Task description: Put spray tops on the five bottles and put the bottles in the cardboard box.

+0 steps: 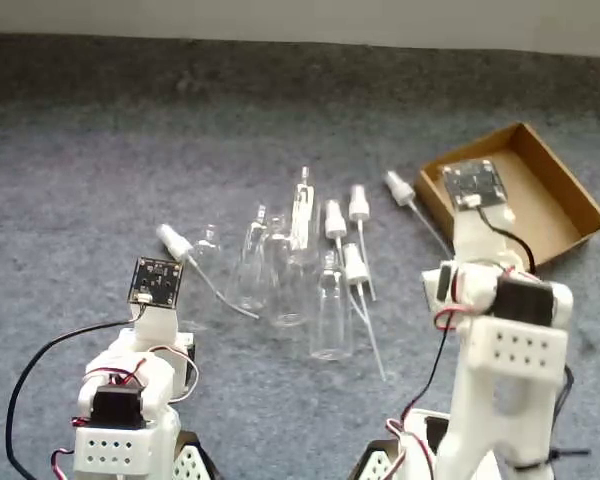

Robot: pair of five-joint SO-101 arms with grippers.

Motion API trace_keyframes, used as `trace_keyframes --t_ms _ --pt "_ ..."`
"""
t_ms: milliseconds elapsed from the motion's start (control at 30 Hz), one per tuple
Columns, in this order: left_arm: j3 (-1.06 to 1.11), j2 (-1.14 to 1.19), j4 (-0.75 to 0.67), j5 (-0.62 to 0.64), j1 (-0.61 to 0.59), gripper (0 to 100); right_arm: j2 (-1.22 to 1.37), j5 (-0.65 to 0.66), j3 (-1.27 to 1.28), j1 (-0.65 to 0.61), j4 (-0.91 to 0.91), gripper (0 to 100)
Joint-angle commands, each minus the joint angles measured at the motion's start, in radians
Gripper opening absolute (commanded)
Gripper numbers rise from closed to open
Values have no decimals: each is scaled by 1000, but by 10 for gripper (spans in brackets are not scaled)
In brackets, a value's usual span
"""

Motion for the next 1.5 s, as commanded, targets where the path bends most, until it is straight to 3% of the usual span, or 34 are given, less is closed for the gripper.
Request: trace_keyframes --t_ms 0,133,367,667,900,1100,1467 --pt "21 2 3 -8 19 7 147 11 -120 -41 38 278" --pt "21 2 3 -8 19 7 251 12 -159 -87 44 377" --pt "21 2 3 -8 19 7 291 2 -220 -226 47 382" --pt "21 2 3 -8 19 7 291 -315 -348 -470 25 382" --pt "21 2 3 -8 19 7 303 -488 -337 -656 -186 382" --pt "21 2 3 -8 19 7 303 -559 -182 -773 -423 382" --pt "21 2 3 -8 19 7 303 -681 148 -745 -834 382"
